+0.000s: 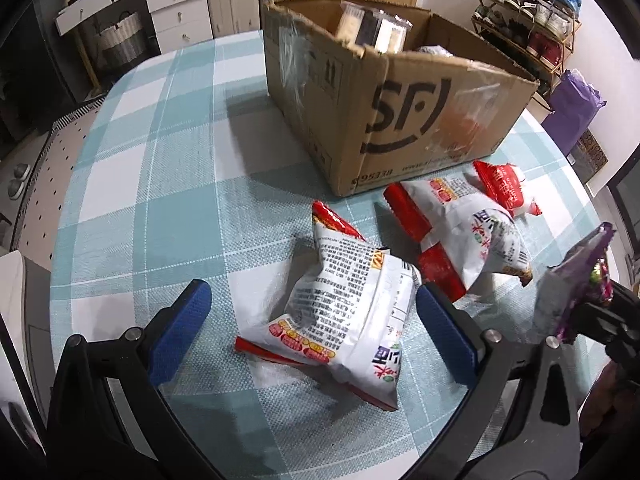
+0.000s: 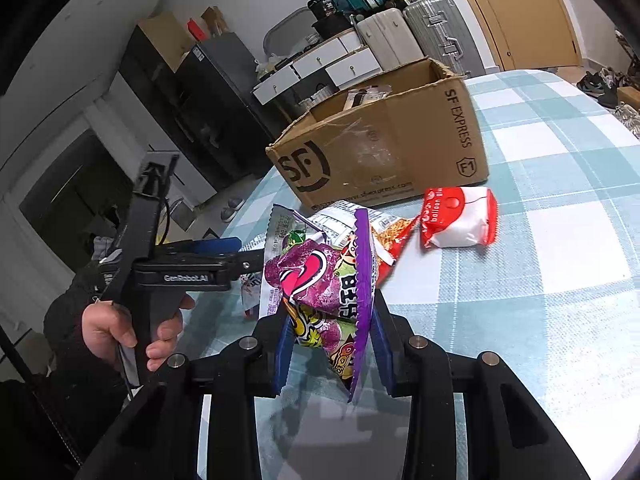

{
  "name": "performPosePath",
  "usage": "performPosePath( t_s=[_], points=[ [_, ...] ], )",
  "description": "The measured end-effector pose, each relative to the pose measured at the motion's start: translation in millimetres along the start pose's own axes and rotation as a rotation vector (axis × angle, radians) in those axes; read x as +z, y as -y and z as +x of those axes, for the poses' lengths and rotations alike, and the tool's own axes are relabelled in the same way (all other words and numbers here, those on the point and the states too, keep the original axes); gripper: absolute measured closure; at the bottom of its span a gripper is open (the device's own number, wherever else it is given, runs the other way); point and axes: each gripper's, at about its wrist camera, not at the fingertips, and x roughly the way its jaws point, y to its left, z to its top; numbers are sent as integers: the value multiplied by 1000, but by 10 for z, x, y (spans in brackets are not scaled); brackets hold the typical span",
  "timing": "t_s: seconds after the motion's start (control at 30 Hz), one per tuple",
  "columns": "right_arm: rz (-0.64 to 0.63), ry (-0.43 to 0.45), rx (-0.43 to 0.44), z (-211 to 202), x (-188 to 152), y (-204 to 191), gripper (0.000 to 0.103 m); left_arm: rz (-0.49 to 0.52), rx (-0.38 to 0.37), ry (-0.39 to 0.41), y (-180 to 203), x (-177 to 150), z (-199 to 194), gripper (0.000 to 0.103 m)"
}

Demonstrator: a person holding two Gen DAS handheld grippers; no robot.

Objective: Organize snacks
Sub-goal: 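Grasp the purple candy bag with the right gripper and lift it, then grasp the white chip bag with the left gripper while the right gripper holds the candy bag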

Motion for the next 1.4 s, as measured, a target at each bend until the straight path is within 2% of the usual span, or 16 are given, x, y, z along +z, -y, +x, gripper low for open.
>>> performPosePath(
  t_s=[0.13, 0.23, 0.33, 0.4, 0.57, 1.07, 1.4],
  points=[
    [8, 7, -7, -35, -5, -23, 69, 11, -6, -13, 28, -6, 45, 3],
    [17, 12, -8, -73, -23, -29, 69, 14, -17, -30, 38, -28, 78, 10],
    [15, 14, -15, -82, -13, -35, 69, 20, -36, -40, 47, -68, 100, 20],
    [15, 17, -22, -86, -9, -41, 69, 40, -56, -47, 63, -109, 105, 36],
    [-15, 25, -96, -150, 5, -111, 69, 40, -102, -34, 22, -180, 70, 43],
    [-52, 36, -109, -151, 79, -158, 69, 26, -98, -19, 29, -288, -70, 45],
    [-47, 63, -91, -216, 160, -102, 69, 27, -107, 33, 39, -255, -327, 45]
  ],
)
